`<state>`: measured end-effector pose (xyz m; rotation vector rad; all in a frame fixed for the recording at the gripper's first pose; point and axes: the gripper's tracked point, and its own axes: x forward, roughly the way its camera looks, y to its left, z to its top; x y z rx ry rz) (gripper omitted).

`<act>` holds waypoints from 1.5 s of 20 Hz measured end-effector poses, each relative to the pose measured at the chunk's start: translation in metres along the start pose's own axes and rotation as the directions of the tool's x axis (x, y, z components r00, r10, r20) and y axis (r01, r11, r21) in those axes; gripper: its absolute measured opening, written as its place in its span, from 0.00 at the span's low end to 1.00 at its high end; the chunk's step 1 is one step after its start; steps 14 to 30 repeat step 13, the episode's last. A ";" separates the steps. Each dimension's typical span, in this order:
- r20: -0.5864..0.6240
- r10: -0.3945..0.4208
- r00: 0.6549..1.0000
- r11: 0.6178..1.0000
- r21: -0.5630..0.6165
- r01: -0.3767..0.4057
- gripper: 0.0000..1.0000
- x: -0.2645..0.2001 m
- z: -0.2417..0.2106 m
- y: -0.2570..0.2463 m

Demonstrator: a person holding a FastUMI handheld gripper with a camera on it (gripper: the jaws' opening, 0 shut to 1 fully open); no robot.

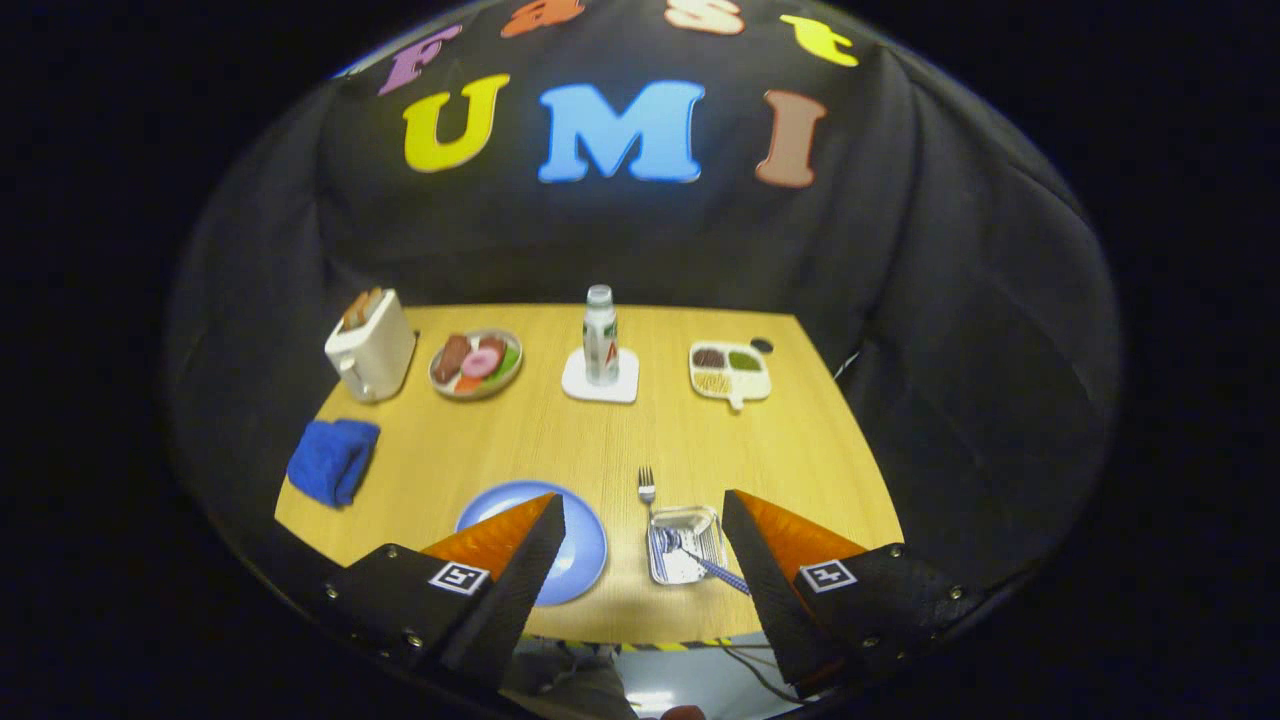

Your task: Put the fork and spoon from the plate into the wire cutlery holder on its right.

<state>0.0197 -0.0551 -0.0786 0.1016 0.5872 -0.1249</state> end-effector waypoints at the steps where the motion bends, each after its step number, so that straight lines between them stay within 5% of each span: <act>1: 0.091 -0.010 0.996 0.999 0.032 0.007 0.97 -0.010 0.009 0.004; 5: 0.411 -0.034 0.911 0.999 0.053 0.013 0.97 -0.036 0.043 0.019; 11: 0.533 -0.012 0.846 0.999 -0.027 0.032 0.97 -0.036 0.045 0.065; 30: 0.537 0.005 0.843 1.000 -0.006 -0.002 0.97 -0.034 0.042 0.076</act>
